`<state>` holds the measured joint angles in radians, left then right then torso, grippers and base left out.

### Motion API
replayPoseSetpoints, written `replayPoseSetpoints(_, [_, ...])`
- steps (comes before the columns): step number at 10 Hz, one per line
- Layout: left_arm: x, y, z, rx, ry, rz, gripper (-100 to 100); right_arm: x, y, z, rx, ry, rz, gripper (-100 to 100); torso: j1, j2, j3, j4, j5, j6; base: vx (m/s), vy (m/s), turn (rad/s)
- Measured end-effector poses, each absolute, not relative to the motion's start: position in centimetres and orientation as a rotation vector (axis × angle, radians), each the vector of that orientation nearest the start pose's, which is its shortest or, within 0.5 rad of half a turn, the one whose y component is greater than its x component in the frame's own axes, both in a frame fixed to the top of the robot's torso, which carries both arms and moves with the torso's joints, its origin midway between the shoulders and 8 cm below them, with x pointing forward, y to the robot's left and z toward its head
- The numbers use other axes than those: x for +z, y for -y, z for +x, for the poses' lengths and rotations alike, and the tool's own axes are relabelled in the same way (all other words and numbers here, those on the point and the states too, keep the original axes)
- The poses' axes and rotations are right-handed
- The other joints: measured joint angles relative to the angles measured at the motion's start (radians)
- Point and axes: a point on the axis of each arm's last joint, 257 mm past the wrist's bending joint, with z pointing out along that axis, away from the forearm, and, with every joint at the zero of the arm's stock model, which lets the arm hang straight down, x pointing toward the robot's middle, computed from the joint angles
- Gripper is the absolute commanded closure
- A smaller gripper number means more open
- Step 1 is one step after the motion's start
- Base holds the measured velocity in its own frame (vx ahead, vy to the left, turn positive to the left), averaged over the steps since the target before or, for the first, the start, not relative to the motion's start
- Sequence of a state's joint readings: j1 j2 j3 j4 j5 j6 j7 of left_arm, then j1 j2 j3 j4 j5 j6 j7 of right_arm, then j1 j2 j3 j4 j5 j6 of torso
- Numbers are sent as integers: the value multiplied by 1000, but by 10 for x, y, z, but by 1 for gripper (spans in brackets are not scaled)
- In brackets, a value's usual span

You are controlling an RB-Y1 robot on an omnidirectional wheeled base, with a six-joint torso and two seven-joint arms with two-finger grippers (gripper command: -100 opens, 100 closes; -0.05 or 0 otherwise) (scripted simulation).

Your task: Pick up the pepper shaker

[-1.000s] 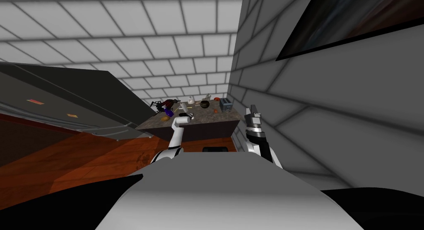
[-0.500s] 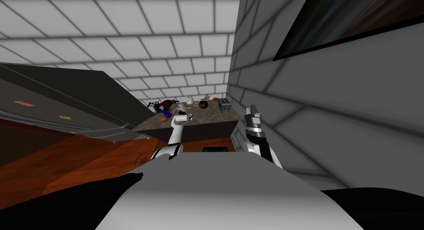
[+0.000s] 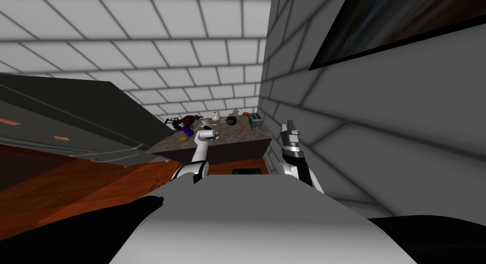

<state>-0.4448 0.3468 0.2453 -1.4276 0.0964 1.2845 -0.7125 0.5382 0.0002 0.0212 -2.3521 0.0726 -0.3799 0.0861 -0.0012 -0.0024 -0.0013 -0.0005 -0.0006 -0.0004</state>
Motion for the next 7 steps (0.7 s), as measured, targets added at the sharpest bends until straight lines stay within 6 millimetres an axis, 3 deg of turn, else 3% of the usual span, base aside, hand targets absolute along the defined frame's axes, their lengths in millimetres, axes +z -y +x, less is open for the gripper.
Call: replayPoseSetpoints(7, [-281,-441,514,64,-2336,-1210,-100,20,271,349,1162,-730,647,0,1,-2,-1,0,0,0,46,-17,-40])
